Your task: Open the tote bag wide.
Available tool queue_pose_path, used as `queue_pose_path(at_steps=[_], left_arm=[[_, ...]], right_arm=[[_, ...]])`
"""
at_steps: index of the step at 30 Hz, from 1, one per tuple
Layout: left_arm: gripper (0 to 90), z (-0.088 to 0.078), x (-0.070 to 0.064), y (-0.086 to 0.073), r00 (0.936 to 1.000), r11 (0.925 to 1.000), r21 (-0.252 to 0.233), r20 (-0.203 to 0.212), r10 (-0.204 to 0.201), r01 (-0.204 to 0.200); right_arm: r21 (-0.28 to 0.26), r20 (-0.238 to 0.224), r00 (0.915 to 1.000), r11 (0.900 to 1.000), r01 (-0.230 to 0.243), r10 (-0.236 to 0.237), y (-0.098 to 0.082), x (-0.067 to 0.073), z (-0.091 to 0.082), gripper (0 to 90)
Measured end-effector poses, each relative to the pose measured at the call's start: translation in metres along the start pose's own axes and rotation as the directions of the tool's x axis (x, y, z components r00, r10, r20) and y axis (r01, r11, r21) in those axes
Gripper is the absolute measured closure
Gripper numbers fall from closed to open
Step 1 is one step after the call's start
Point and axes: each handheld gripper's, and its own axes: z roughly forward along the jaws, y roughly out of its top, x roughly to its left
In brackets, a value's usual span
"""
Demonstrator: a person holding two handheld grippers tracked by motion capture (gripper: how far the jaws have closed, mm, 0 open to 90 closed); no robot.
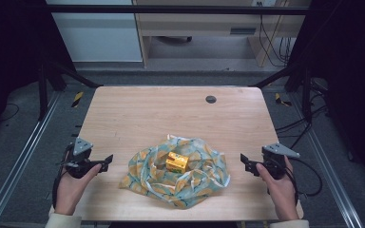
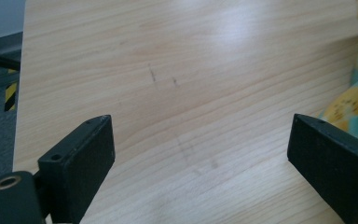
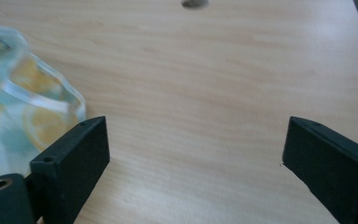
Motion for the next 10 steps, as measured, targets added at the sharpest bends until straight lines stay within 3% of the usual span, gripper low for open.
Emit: queue_pose_path(at_steps=[2,5,10], left_arm=[[7.2,0.001,0.002,-0.006,0.9998,0.9996,0.022,-0.008,0.015,-0.015],[7.0,0.002,0.003,-0.012,0.9996,0.9984,0.050,-0.002,0.027,-0.027],[6.5,0.005,0.005,-0.015,0.9996,0.9972,0.070,-0.007,0.027,-0.027]], right_arm=[[0.049,0.015,0.9997,0.999,-0.018,0.017,-0.005,0.000,0.001,9.2],[0.113,0.031,0.9992,0.993,0.022,-0.025,-0.015,0.005,0.000,9.1],[0.147,0.014,0.9985,0.988,0.049,-0.052,-0.020,0.012,-0.002,8.7]])
